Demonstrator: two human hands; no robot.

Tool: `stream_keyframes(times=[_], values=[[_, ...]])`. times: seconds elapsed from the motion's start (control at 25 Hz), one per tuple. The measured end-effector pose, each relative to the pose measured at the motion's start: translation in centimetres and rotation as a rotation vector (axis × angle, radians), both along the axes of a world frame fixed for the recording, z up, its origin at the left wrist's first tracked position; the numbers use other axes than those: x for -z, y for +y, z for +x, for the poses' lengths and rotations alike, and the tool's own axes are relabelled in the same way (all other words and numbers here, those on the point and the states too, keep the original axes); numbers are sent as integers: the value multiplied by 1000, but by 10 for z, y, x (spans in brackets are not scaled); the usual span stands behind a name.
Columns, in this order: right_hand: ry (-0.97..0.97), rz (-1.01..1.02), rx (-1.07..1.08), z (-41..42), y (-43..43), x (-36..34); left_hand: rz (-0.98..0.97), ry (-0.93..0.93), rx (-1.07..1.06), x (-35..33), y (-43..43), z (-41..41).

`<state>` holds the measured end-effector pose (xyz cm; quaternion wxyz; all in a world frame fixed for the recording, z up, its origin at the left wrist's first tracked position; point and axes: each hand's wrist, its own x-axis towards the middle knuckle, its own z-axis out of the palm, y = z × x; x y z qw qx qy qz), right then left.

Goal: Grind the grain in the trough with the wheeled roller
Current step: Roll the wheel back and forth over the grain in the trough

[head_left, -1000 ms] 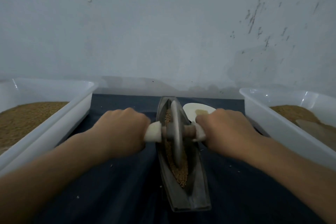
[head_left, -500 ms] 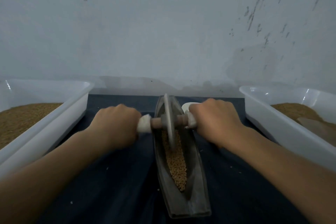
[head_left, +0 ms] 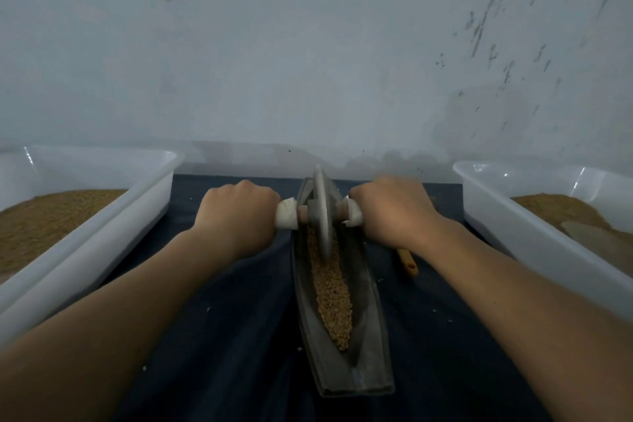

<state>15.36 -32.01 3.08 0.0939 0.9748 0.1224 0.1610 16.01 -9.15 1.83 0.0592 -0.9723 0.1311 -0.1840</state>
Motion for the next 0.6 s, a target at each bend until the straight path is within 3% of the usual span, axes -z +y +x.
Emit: stream_keyframes(times=[0.16,0.24,0.36,0.6], values=[[-154,-5,-118,-54,-24,24,150,-257,190,14,14,-40],[-223,-52,-131,-72,-33,36,132,-371,259,11,18,-51],[-309,-43,-63,-52,-25,33,159,-310,140,15,9,-32],[-221,-10,5,18,-7,19,-29,-93,-31,6,-3,7]])
